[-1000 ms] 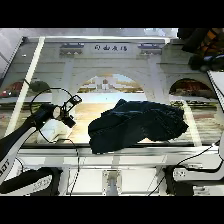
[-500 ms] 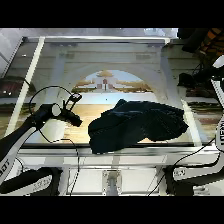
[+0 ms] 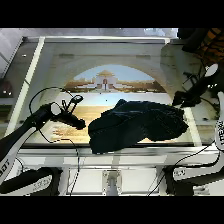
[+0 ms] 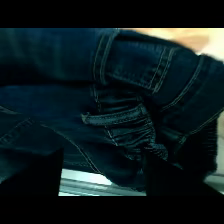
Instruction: Fold the clothes and pants, and hang the long-sleeved shirts on hangers.
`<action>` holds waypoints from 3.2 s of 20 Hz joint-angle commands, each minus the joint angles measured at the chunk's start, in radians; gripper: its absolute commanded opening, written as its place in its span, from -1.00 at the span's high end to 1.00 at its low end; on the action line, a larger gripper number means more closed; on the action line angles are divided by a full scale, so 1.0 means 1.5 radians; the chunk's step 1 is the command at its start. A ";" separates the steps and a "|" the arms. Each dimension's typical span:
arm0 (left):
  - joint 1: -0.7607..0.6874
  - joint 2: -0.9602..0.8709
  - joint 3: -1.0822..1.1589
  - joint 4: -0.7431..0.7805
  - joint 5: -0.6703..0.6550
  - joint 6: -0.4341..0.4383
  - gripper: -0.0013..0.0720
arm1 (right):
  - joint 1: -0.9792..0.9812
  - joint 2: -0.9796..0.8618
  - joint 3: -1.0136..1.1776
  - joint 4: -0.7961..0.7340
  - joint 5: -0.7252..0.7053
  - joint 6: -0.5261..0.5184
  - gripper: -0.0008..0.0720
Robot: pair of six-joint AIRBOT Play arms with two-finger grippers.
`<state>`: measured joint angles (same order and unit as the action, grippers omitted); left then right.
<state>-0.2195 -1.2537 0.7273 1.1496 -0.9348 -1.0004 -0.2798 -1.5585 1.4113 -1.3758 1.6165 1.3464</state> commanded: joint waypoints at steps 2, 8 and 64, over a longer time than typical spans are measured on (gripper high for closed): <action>0.000 0.000 0.000 -0.013 -0.037 0.014 -0.16 | 0.000 -0.001 -0.136 -0.010 -0.114 0.000 -0.73; 0.000 0.000 0.000 -0.089 -0.036 0.053 -0.17 | 0.010 -0.001 -0.229 0.035 -0.227 0.010 0.14; -0.196 0.014 0.000 -0.223 -0.138 0.289 0.92 | 0.231 0.000 0.409 0.000 -0.291 0.056 0.94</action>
<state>-0.5129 -1.2293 0.7273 0.6067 -1.0035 -0.4442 0.0837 -1.5585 2.0243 -1.3636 1.1633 1.4212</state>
